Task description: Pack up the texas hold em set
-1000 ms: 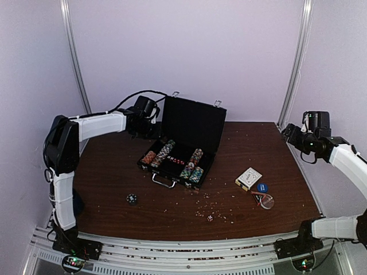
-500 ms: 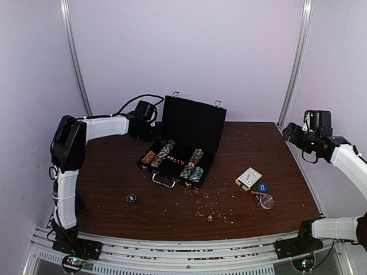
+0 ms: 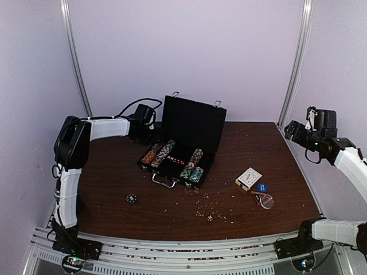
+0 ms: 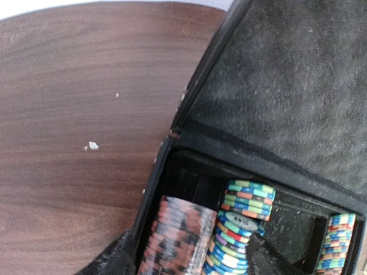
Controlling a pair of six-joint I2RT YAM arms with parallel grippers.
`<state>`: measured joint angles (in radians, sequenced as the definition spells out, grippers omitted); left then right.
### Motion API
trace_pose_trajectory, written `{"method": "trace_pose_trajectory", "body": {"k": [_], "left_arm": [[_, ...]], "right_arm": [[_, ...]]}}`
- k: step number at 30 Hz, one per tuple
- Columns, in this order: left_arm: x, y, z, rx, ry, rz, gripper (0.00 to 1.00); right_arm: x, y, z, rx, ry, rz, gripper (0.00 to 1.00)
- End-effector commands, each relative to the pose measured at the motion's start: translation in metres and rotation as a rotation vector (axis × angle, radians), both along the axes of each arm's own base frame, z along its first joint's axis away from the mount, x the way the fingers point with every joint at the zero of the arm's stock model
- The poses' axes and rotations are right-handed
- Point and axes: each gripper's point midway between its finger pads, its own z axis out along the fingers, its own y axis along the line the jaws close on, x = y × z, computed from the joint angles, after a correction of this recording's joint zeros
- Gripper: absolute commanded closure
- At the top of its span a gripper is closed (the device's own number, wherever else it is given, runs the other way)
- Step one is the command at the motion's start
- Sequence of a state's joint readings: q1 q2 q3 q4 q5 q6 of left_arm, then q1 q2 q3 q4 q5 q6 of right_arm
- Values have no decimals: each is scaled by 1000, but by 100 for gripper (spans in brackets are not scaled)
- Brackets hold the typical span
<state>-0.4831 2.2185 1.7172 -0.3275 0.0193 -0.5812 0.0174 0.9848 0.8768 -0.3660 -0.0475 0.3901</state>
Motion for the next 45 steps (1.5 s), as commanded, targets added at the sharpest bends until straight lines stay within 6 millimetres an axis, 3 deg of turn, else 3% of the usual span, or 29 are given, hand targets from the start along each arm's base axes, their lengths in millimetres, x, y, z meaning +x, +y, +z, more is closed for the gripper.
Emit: {"method": "trace_pose_trajectory", "body": {"k": [1,4,8,12,17,23,30,37,45], "left_arm": [[-11,13,27,34,-30,-2,24],[-28,23,48,20,-47,17,21],[-51,30,65,-36,-55,32,24],[-72,28,67,-78,-33,16,31],[-82,27,68,-83,-25,11,32],[-55,6,76,-71,-61,-56,38],[-14,-18,54,-43,-39,-57,49],[23,-17,22,57,6,24,49],[31,1,-6,140,38,136,39]], "right_arm": [[-12,7,-10,-18,15,50,8],[-15,10,-12,-12,18,65,8],[-11,13,-12,-1,6,77,8],[-2,15,-11,24,8,79,8],[6,25,-10,85,-4,111,9],[11,24,-7,98,-42,97,9],[21,5,-11,74,12,-17,9],[22,-2,-22,34,69,-42,9],[33,-4,-28,27,100,-58,9]]}}
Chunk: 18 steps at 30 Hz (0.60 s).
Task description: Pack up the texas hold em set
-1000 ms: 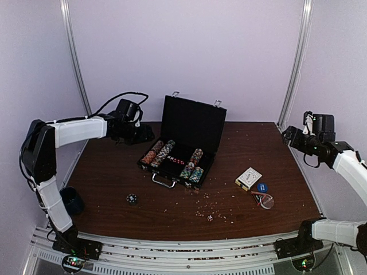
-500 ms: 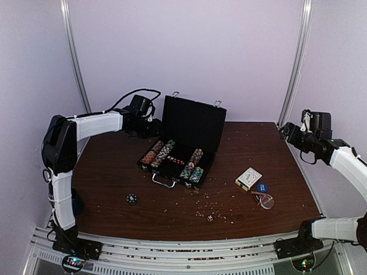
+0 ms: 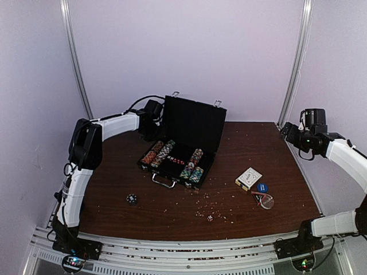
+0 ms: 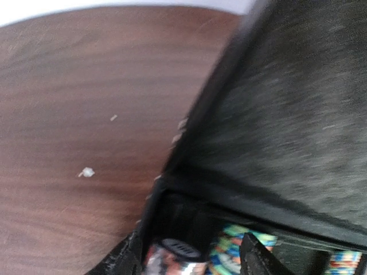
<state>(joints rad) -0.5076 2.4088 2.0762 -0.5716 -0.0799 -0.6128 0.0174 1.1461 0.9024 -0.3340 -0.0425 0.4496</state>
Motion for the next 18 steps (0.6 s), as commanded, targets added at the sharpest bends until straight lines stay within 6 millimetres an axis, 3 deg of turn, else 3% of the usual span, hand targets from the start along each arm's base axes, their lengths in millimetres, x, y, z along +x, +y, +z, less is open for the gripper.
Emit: {"method": "trace_pose_trajectory", "body": {"k": [1,6,12,18], "left_arm": [[2,16,-5,66,1,76,38],[-4,20,-20,96,37,68,38],[-23,38,-42,149,106,116,31],[-39,50,-43,182,126,129,30]], "right_arm": [[7,-4,6,-22,7,-25,9],[8,-4,-4,-19,32,-29,9],[9,-5,-10,-21,49,-31,9],[9,-5,-11,-22,50,-30,8]]}}
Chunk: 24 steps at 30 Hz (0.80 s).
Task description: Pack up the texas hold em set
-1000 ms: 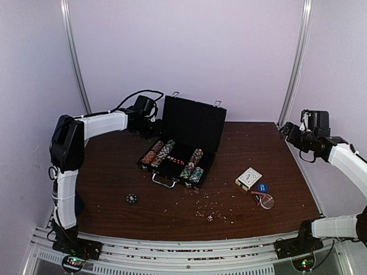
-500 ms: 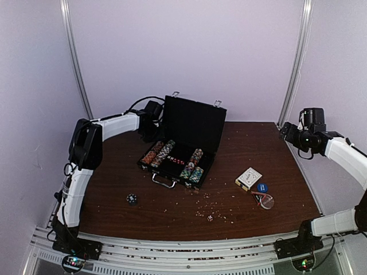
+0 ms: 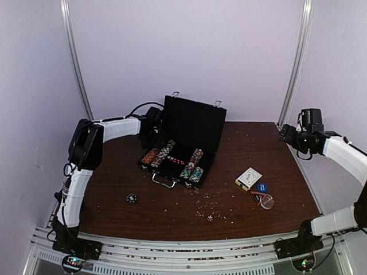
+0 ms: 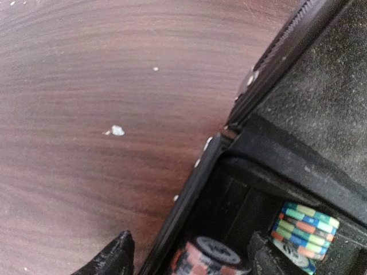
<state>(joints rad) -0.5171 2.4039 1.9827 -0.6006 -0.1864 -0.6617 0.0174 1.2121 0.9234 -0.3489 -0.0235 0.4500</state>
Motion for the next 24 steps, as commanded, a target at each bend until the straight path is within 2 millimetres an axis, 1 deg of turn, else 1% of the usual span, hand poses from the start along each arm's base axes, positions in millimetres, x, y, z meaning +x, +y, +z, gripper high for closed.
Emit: {"method": "trace_pose_trajectory", "body": {"k": [1,5,7,9,12,15,18,20,24], "left_arm": [[-23,30,-7,83,63,50,30],[-35,41,-4,96,61,79,28],[-36,41,0,93,50,70,26],[-33,39,11,89,26,55,24],[-26,41,35,93,-30,65,21],[-18,43,66,96,-100,80,18],[-17,47,96,83,-157,102,17],[-20,52,116,81,-192,110,17],[-40,71,136,109,-228,136,16]], "right_arm": [[2,-2,6,-11,-10,-15,9],[1,-2,4,-12,-7,-14,9],[-1,-2,4,-13,-9,-14,9],[-1,-2,4,-15,-12,-12,8],[3,0,9,-15,-23,4,8],[7,3,18,-14,-31,24,8],[7,4,28,-20,-60,32,8],[5,5,37,-18,-94,40,7],[-2,9,49,-10,-147,61,5]]}}
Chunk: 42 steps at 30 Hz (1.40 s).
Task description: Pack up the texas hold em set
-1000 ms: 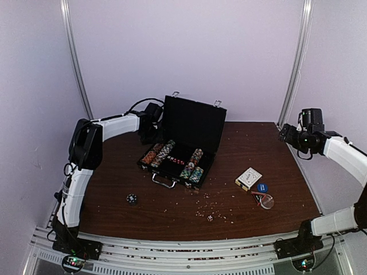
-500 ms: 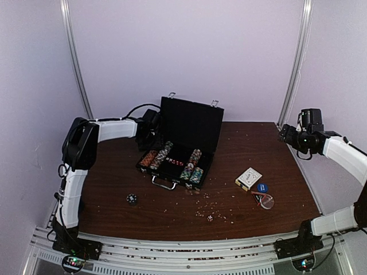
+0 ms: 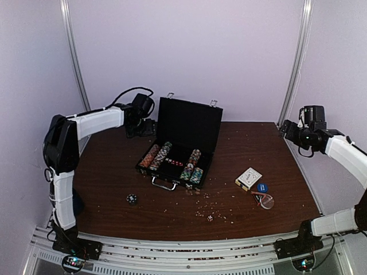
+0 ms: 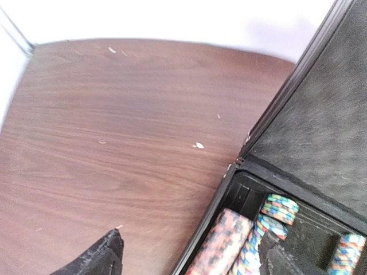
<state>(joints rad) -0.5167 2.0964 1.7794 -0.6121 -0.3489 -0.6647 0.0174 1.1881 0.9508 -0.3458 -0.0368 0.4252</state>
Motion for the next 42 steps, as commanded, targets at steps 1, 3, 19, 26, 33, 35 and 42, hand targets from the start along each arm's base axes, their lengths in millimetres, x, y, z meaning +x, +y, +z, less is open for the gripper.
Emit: {"method": "trace_pose_trajectory", "body": {"k": [1,3,19,26,33,35,42], "left_arm": [[-21,29,45,38,-91,45,16],[-37,36,54,11,-113,46,16],[-238,12,-7,-154,178,-197,22],[-300,8,-41,-199,362,-233,22],[-300,12,-68,-122,413,-214,22],[-298,11,-78,-90,436,-204,22],[-281,6,-88,-15,436,-193,28]], "right_arm": [[-6,7,29,1,-103,42,5],[-9,8,28,-5,-103,53,3],[-25,30,-39,135,74,112,5],[-36,34,-59,147,123,128,5],[-39,41,-69,195,140,146,6],[-37,41,-70,191,142,143,6],[-30,39,-61,200,132,122,6]]}}
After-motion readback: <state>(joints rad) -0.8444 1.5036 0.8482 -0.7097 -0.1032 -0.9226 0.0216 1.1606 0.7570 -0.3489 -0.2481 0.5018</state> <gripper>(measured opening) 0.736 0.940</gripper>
